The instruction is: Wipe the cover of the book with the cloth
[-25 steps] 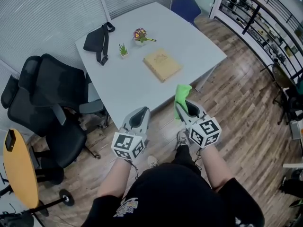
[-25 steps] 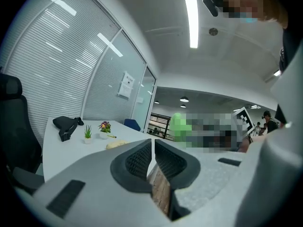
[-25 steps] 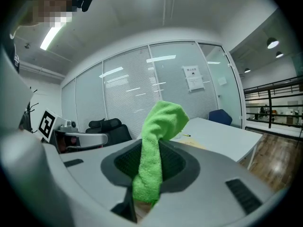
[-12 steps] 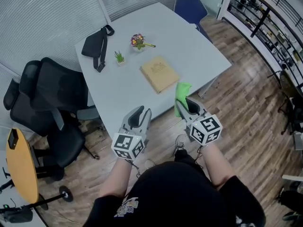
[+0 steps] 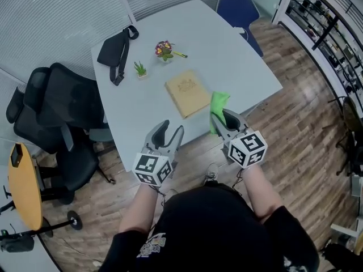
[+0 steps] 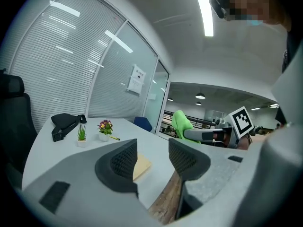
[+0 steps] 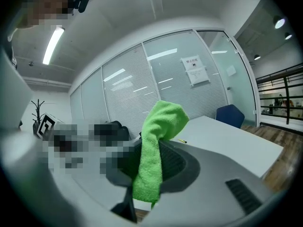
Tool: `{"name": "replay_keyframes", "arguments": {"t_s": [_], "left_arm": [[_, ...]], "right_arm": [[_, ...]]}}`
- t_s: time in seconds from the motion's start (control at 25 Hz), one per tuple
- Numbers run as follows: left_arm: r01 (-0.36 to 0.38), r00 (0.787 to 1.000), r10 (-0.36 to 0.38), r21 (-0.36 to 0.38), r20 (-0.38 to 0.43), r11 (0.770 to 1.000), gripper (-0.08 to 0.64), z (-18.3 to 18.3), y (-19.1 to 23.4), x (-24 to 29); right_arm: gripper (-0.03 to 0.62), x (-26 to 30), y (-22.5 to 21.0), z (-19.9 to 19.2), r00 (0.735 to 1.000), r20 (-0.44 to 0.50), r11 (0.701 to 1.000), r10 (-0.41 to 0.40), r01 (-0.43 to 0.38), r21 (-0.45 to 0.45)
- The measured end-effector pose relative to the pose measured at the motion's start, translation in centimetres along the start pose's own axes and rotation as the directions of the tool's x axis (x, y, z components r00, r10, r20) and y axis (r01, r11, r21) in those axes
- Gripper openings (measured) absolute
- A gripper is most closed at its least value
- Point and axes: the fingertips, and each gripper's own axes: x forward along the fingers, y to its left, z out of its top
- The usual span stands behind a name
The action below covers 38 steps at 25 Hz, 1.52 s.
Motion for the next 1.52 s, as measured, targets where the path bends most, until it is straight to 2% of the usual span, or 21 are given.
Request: {"name": "replay_keyframes", "arguments": {"t_s": [0.28, 0.64, 0.92, 1.2, 1.52], "left_arm": [[-0.050, 0.999, 0.052, -0.093, 0.016, 0.994, 0.195, 0.1, -0.4, 3.4], [-0.123, 0.992, 0.127, -0.159, 0.016, 0.980, 0.195, -0.2, -0.6, 5.3], [-0.146, 0.989, 0.147, -0.196, -0.008, 0.970, 0.194, -0.8, 0.7, 5.8], [-0.138, 0.990, 0.131, -0.210, -0.046, 0.968, 0.195, -1.8, 3.0, 7.5], [-0.098, 0.988, 0.065, -0.240, -0.142, 0.966, 0.195, -4.3, 7.3, 10.9]], "right_arm": [[0.097, 0.4, -3.9, 1.1, 0.999, -0.011, 0.999, 0.043, -0.043, -0.007], [0.097, 0.2, -7.5, 1.3, 0.997, -0.022, 0.997, 0.077, -0.077, 0.007], [0.097, 0.8, -8.7, 1.4, 0.997, -0.021, 0.997, 0.069, -0.068, 0.023], [0.097, 2.2, -9.4, 0.7, 0.999, -0.031, 0.999, 0.037, -0.036, 0.032], [0.097, 5.5, -10.4, -0.7, 0.997, -0.071, 0.998, -0.035, 0.038, 0.049]]}}
